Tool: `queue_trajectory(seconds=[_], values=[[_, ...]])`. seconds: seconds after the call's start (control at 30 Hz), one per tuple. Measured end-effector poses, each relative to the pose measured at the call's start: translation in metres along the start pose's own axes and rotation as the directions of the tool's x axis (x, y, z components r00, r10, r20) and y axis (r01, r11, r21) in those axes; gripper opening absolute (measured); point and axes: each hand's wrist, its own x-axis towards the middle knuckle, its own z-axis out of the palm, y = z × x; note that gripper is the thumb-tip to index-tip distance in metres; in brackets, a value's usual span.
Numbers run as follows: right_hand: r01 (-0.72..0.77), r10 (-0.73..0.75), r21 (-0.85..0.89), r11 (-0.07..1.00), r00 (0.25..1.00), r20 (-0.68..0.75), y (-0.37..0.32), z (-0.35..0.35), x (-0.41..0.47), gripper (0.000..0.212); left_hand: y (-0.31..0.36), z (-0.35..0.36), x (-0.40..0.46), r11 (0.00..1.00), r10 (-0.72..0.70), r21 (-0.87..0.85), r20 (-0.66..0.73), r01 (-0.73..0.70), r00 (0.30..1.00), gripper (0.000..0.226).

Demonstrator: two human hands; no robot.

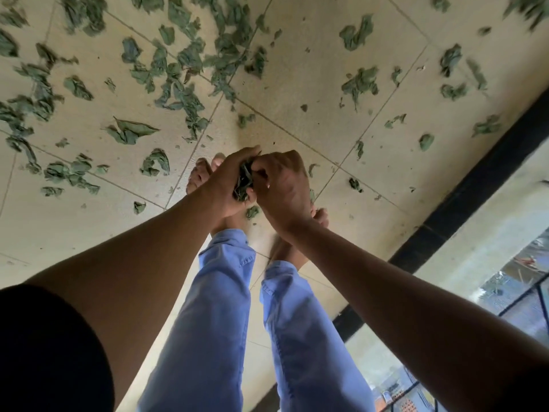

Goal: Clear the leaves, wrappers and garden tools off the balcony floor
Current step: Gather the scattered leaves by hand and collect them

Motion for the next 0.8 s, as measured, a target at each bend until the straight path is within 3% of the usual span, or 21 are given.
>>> queue_trajectory(seconds=[0.07, 0.13, 0.2, 0.27, 0.37, 0.43, 0.57, 0.7, 0.8], values=[[0.047, -0.047, -0.015, 0.999, 0.998, -0.050, 0.006, 0.001, -0.003, 0.011, 0.001, 0.000, 0.002, 1.000, -0.018, 0.021, -0.054, 0.019, 0.998, 0.049], [0.036, -0.032, 0.045, 0.998, 0.995, -0.095, 0.016, 0.000, -0.007, 0.027, 0.004, -0.001, 0.002, 0.999, -0.033, 0.039, -0.087, 0.037, 0.996, 0.043], [-0.072, 0.080, 0.099, 0.993, 0.993, -0.082, 0.038, -0.002, -0.010, 0.042, 0.004, -0.003, 0.000, 0.997, -0.038, 0.066, -0.106, 0.045, 0.994, 0.037], [-0.230, 0.230, -0.003, 0.973, 0.973, 0.011, 0.066, -0.003, -0.012, 0.044, 0.002, -0.007, -0.002, 0.994, -0.032, 0.101, -0.129, 0.045, 0.991, 0.036], [-0.372, 0.422, -0.263, 0.890, 0.891, 0.167, 0.110, -0.003, -0.024, 0.033, -0.002, -0.012, -0.001, 0.989, -0.027, 0.140, -0.137, 0.046, 0.990, 0.039], [-0.454, 0.538, -0.340, 0.824, 0.814, 0.217, 0.126, -0.001, -0.031, 0.042, -0.005, -0.016, 0.001, 0.986, -0.020, 0.158, -0.136, 0.042, 0.990, 0.037], [-0.613, 0.650, -0.227, 0.757, 0.744, 0.158, 0.126, 0.016, -0.031, 0.050, -0.012, -0.019, 0.004, 0.977, -0.018, 0.208, -0.141, 0.047, 0.990, 0.031], [-0.547, 0.583, -0.218, 0.808, 0.797, 0.161, 0.123, 0.025, -0.031, 0.048, -0.022, -0.018, 0.005, 0.970, -0.016, 0.239, -0.155, 0.053, 0.988, 0.030], [-0.410, 0.450, -0.228, 0.883, 0.877, 0.167, 0.123, 0.028, -0.031, 0.045, -0.027, -0.014, 0.003, 0.961, -0.012, 0.271, -0.171, 0.059, 0.985, 0.028]])
